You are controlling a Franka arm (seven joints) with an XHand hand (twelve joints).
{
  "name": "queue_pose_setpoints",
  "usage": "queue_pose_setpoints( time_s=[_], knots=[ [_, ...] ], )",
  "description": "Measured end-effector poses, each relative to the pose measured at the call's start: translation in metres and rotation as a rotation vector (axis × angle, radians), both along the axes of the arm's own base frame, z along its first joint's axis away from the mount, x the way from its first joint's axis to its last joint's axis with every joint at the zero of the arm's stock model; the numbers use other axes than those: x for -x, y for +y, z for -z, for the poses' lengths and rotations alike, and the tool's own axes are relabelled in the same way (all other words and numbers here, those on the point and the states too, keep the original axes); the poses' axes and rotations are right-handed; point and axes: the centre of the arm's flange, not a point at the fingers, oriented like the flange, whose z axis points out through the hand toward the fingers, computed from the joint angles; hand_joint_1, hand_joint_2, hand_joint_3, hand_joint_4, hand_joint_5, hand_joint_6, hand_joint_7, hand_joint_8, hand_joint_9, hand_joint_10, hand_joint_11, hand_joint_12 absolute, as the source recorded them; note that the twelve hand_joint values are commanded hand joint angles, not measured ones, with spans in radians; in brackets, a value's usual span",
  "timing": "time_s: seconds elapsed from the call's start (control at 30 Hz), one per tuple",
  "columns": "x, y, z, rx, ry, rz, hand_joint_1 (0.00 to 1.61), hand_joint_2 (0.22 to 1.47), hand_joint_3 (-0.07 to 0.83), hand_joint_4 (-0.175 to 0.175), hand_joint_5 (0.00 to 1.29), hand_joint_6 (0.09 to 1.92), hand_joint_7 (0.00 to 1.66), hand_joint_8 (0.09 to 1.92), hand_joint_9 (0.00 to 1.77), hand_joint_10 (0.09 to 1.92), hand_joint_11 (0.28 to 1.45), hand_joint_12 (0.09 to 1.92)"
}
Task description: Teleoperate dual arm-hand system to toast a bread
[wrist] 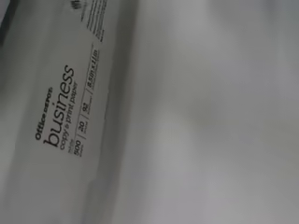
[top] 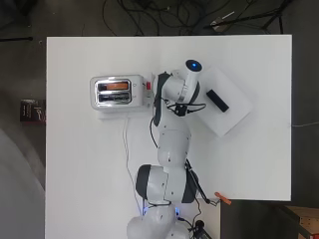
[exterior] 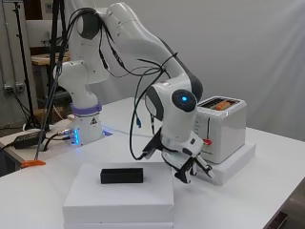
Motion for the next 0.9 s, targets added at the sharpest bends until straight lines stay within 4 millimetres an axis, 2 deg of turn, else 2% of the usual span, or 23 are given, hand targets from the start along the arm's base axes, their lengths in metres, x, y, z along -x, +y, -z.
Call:
queue_pose_setpoints(
  time_s=[0.07,0.17,0.2,0.23,0.27,0.3,0.37,0.4,0.43,0.47,0.5,0.57,0.6,0.63,0.67,0.73,0.77,0.9],
  knots=[
    [-0.002,0.003,-0.011,0.0,-0.015,0.013,0.17,1.21,0.014,-0.107,0.47,0.09,1.19,1.92,1.49,1.92,1.14,1.92],
    [-0.005,0.005,-0.051,-0.004,-0.092,0.03,0.05,1.25,0.002,-0.068,0.59,0.09,1.15,1.92,1.45,1.92,1.11,1.92],
    [-0.006,0.006,-0.07,-0.009,-0.123,0.031,0.02,1.25,0.0,-0.069,0.57,0.09,1.07,1.92,1.38,1.92,1.05,1.92],
    [-0.007,0.009,-0.092,-0.011,-0.158,0.03,0.01,1.24,-0.001,-0.07,0.55,0.09,0.96,1.92,1.25,1.92,0.92,1.89],
    [-0.008,0.014,-0.113,-0.008,-0.192,0.028,0.0,1.23,-0.002,-0.068,0.51,0.09,0.81,1.92,1.07,1.91,0.77,1.75],
    [-0.007,0.018,-0.133,0.003,-0.22,0.026,0.0,1.2,-0.006,-0.067,0.47,0.09,0.71,1.75,0.92,1.72,0.65,1.45],
    [0.001,0.027,-0.174,0.036,-0.278,0.011,0.0,1.14,-0.005,-0.063,0.36,0.09,0.69,0.86,0.82,0.94,0.61,0.61],
    [0.007,0.033,-0.196,0.055,-0.313,-0.005,0.0,1.12,-0.004,-0.056,0.35,0.09,0.69,0.49,0.78,0.56,0.58,0.33],
    [0.016,0.039,-0.222,0.079,-0.356,-0.022,0.0,1.1,-0.003,-0.049,0.35,0.09,0.65,0.26,0.74,0.3,0.54,0.17],
    [0.027,0.046,-0.246,0.098,-0.394,-0.033,0.0,1.09,-0.003,-0.046,0.35,0.09,0.63,0.13,0.71,0.16,0.52,0.09],
    [0.039,0.055,-0.27,0.114,-0.427,-0.039,0.0,1.08,-0.002,-0.051,0.35,0.09,0.6,0.09,0.69,0.09,0.51,0.09],
    [0.074,0.076,-0.323,0.139,-0.499,-0.027,0.0,1.09,0.001,-0.075,0.32,0.09,0.65,0.09,0.82,0.09,0.53,0.09],
    [0.09,0.083,-0.343,0.141,-0.526,-0.023,0.0,1.1,0.001,-0.091,0.29,0.09,0.73,0.09,0.92,0.09,0.59,0.09],
    [0.104,0.089,-0.358,0.143,-0.548,-0.027,0.0,1.14,-0.016,-0.101,0.3,0.09,0.83,0.15,0.98,0.41,0.69,0.11],
    [0.115,0.094,-0.367,0.151,-0.56,-0.039,0.0,1.14,-0.02,-0.104,0.29,0.09,0.82,0.15,0.94,0.43,0.68,0.1],
    [0.127,0.1,-0.37,0.178,-0.558,-0.057,0.0,1.11,-0.012,-0.079,0.28,0.09,0.54,0.09,0.61,0.17,0.52,0.09],
    [0.132,0.101,-0.365,0.193,-0.543,-0.055,0.0,1.11,-0.009,-0.065,0.26,0.09,0.44,0.09,0.51,0.09,0.47,0.09],
    [0.137,0.109,-0.351,0.179,-0.51,-0.038,0.0,1.1,-0.004,-0.036,0.23,0.09,0.3,0.09,0.37,0.09,0.4,0.09]
  ],
)
